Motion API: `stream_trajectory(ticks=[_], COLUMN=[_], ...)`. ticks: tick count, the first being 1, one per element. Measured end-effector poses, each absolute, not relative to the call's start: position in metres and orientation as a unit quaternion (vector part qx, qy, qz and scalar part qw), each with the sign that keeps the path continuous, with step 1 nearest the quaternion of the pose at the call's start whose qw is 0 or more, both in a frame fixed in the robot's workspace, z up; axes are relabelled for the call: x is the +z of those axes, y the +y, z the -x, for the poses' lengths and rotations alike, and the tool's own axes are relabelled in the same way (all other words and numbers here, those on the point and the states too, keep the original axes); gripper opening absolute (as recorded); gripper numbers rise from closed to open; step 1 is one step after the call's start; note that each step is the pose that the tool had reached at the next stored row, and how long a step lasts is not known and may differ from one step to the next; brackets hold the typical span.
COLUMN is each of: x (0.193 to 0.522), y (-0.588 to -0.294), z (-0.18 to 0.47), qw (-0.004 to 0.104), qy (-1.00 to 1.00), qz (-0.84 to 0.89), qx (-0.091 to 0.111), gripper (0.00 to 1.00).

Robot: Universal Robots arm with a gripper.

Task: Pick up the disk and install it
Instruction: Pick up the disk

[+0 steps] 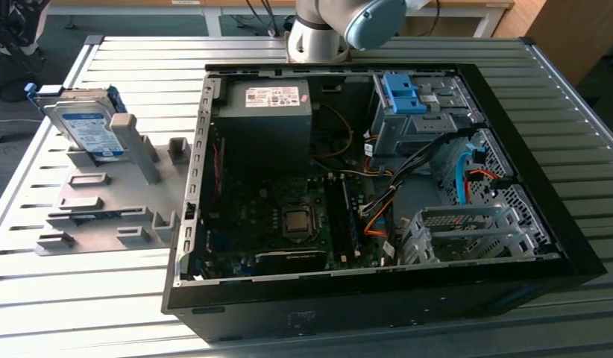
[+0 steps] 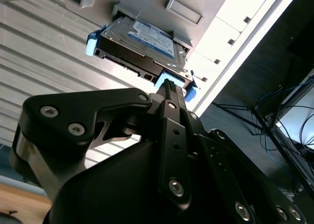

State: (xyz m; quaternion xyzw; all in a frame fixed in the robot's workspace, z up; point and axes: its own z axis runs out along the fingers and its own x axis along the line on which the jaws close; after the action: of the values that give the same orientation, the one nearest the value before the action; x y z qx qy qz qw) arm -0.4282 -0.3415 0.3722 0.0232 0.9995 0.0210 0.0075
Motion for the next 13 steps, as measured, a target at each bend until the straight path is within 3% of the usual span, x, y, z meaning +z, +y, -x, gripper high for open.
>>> stream_trajectory(ticks=[13], x=[0.3722], y=[-0.3415], z=[0.4282], qw=[0.007], qy=[1.0], qz=[0.013], qx=[0.021], gripper=[0.11])
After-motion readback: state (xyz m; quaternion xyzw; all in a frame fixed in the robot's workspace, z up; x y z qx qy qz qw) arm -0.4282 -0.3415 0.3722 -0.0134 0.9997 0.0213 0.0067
